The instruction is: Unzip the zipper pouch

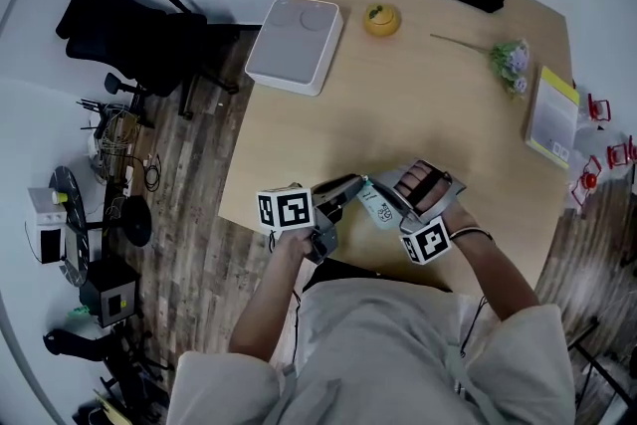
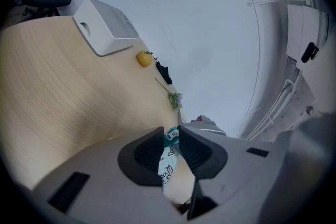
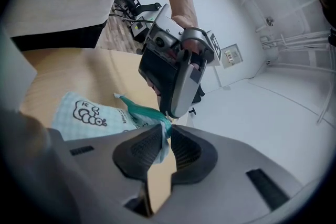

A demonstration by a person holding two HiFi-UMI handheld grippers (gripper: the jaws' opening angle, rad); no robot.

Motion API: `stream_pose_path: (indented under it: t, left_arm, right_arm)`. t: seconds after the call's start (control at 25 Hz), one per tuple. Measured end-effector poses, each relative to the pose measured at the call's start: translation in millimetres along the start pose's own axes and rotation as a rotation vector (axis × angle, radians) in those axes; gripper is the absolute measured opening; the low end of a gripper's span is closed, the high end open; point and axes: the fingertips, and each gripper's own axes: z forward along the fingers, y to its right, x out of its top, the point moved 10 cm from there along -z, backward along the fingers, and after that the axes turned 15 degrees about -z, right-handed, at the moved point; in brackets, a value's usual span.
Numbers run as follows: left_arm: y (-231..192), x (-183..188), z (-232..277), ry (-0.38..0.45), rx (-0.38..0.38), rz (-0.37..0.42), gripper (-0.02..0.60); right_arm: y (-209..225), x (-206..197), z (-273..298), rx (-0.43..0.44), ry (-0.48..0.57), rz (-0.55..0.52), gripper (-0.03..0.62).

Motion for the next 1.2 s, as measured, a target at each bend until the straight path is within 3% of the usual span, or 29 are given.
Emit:
stream_pose_path:
  t: [0.2,0.28,0.68,1.2]
  left_arm:
    - [8,-3,-3,0.034,-0.048,-0.01,0.082]
    - [9,-5,-5,0.041,-0.048,-0.008,0.054]
    - [19,-15,-1,0.048,-0.077,-0.011,0.034]
    - [42,-19,-5,0.126,-0.125,-0.006,0.025]
  right_arm:
    - [4,-1,-6,-0.015,-0.011,-0.013,0.058]
    - [4,1,-9,-0.016,-0.008,-0.026,0.058]
    - [7,4,-19,-0.016,-0.006,-0.077,0.058]
    - [25,-2,-33,-0.064,-0.04,-0.038,0.058]
